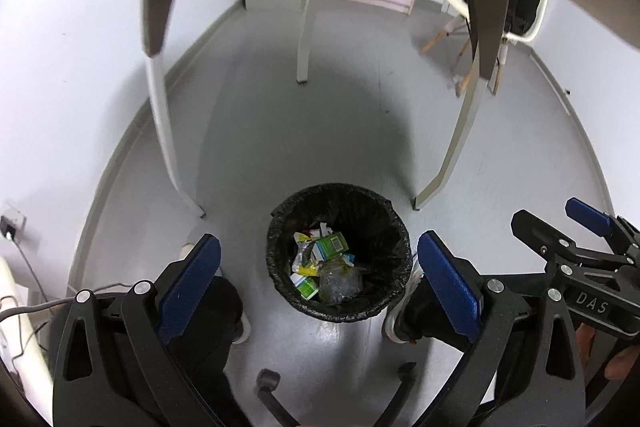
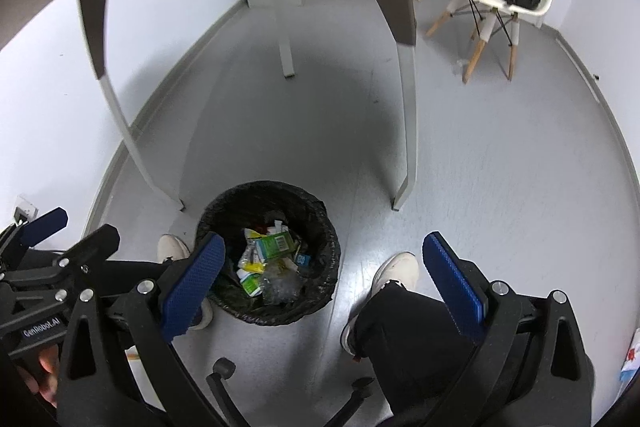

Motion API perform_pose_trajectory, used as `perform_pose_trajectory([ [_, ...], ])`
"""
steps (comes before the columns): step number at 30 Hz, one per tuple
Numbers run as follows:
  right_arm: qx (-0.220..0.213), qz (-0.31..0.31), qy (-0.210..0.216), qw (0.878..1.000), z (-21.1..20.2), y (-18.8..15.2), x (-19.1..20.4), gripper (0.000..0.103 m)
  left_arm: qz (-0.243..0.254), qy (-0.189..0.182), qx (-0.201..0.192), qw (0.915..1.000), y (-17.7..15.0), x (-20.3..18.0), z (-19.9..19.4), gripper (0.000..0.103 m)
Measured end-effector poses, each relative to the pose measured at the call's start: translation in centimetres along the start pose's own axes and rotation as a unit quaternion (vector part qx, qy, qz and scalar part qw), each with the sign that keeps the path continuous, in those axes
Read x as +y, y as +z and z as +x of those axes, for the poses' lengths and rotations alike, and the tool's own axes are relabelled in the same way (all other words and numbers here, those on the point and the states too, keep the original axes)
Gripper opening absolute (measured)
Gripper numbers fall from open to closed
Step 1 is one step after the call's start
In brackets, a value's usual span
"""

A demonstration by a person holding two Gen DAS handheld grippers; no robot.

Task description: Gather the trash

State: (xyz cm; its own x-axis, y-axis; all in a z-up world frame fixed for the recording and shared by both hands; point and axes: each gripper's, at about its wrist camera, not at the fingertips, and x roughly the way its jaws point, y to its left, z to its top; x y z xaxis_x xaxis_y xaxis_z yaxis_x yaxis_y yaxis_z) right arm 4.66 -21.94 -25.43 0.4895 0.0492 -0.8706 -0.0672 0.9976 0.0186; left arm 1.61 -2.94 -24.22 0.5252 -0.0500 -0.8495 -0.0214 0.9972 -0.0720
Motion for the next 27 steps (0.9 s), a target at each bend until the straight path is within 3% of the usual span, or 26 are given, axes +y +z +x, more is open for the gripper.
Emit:
perform_pose_trajectory([
  [8,-0.063,-0.019,0.007,0.998,-8.7,-0.5,1.7,0.095,-0.001,0.006,-0.052,0.9986,0.1,1.0,-8.1,0.097],
  [18,-0.144,-0.033,0.02,0.989,-20.4,1.0,3.9,0.095,-0.003,0.027,-0.138,0.9901,1.5,1.8,-19.7,0.097],
  [27,-0.187,-0.009,0.017,0.982,-26.6,0.4,2.5,0.095,-0.02,0.021,-0.143,0.9894,0.1,2.4,-22.2,0.097],
])
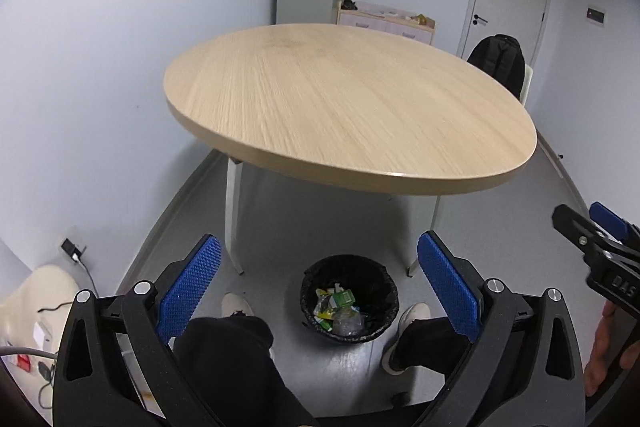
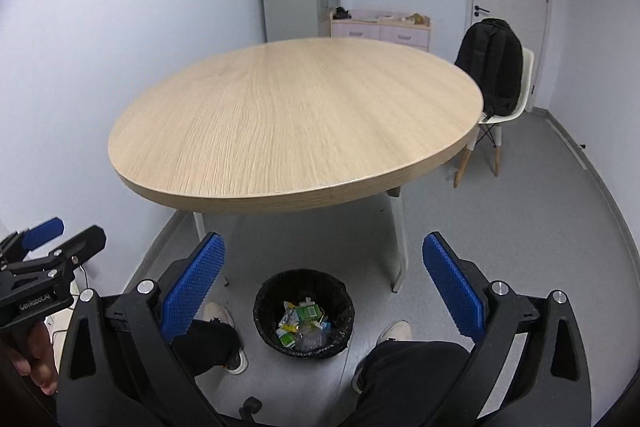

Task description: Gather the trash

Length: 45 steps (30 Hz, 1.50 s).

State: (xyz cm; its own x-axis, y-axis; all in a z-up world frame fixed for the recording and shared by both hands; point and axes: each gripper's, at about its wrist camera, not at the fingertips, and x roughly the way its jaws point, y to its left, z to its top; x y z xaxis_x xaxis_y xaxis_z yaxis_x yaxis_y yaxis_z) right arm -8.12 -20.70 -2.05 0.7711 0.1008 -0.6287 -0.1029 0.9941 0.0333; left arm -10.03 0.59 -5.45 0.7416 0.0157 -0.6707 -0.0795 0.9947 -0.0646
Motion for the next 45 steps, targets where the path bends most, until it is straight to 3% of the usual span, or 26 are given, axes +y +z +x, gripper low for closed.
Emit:
perform_pose_trajectory([
  [13,-0.001,-0.012,0.008,1.0,-0.8,-1.4,0.8,0.095,0.015,-0.006,-0.001,0.9999,-0.5,-0.7,-0.5,0.097],
  [45,0.003,-0.016,0.005,1.0,-0.5,-1.3,1.0,0.095,0.032,0.003,0.014,0.9994,-0.6,-0.8,0.4,0.096],
])
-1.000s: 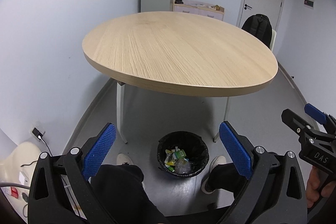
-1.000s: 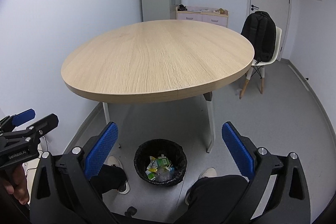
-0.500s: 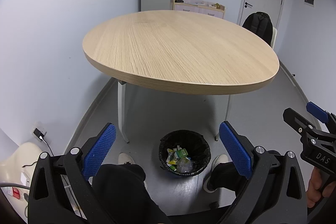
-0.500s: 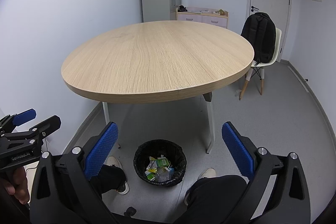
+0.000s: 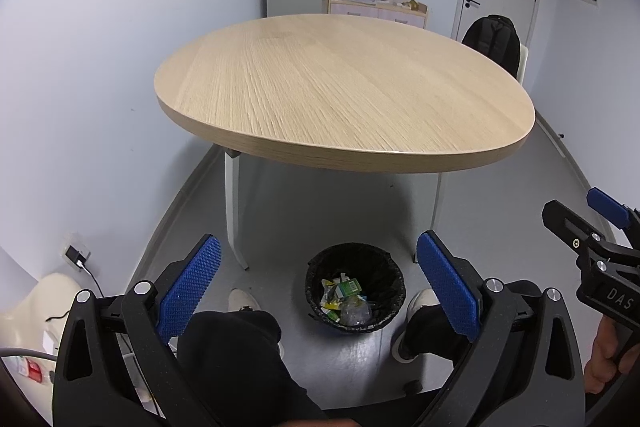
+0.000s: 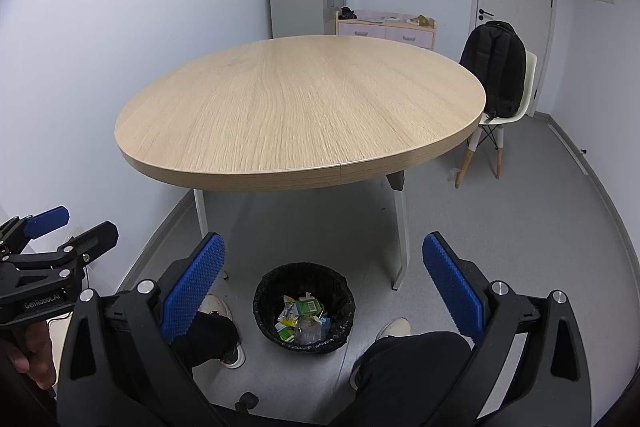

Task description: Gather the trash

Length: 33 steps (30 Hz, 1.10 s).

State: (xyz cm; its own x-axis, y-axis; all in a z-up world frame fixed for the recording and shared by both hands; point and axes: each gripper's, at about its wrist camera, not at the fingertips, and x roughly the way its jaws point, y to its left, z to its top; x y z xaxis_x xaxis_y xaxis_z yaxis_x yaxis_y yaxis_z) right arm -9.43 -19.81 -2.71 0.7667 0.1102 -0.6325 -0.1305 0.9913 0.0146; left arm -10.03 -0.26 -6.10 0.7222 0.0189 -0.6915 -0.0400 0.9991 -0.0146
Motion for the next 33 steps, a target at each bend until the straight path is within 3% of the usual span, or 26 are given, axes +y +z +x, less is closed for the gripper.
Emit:
perform_pose_trajectory([
  [33,0.001,0.005,-0.003,1.0,0.31,-0.07,0.35,0.095,-0.007,-0.014,-0.011,0.9998,-0.18,-0.58,-0.5,0.097],
])
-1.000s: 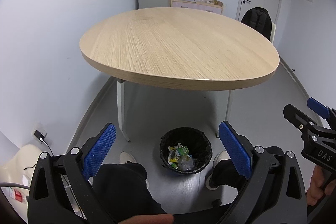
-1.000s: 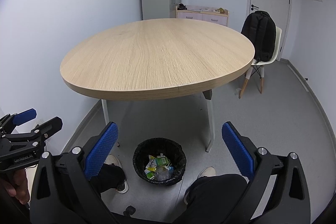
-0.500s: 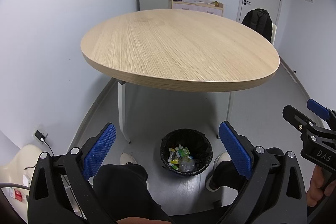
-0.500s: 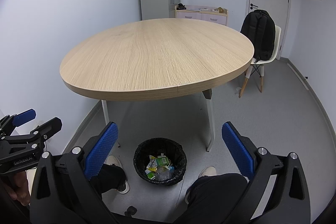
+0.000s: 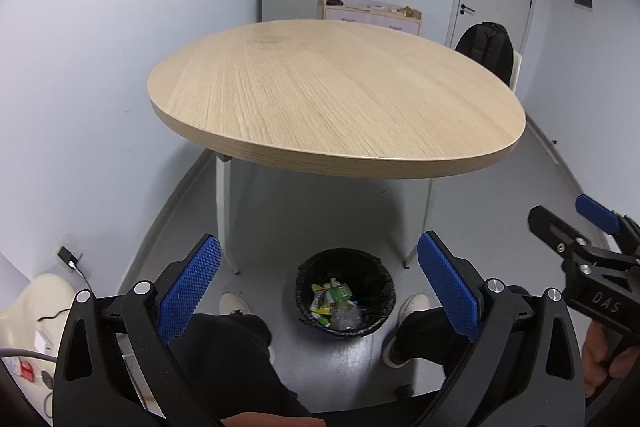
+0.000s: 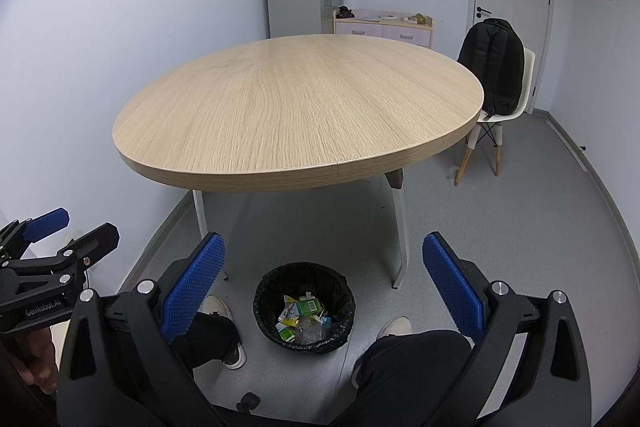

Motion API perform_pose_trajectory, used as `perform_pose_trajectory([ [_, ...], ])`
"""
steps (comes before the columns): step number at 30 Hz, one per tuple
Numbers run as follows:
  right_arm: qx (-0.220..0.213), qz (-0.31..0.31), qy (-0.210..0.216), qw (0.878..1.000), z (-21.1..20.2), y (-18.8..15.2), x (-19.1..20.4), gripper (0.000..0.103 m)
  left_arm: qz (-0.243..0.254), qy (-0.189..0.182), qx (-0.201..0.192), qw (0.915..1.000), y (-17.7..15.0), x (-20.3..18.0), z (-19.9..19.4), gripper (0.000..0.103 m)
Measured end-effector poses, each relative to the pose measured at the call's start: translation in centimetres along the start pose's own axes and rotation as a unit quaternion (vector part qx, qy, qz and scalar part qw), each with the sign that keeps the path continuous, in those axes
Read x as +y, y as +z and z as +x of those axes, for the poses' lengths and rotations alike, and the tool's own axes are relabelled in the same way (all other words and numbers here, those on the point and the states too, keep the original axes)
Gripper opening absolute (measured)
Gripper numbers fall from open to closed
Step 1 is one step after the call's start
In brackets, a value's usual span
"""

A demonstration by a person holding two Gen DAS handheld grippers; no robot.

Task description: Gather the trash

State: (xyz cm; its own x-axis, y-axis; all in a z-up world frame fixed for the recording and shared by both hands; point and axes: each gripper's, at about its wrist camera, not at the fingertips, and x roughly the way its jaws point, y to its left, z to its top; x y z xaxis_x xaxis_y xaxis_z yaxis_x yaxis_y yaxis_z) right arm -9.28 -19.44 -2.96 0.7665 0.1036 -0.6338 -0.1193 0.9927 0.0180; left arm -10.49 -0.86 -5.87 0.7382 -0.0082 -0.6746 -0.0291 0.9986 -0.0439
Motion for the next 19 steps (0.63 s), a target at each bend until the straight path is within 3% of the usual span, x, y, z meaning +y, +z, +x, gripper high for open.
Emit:
perform_pose_trajectory([
  [19,0.001,0.001,0.0,1.0,0.02,-0.07,0.05,0.095,0.003,-0.001,0.01,0.9999,0.02,0.03,0.22,0.097],
])
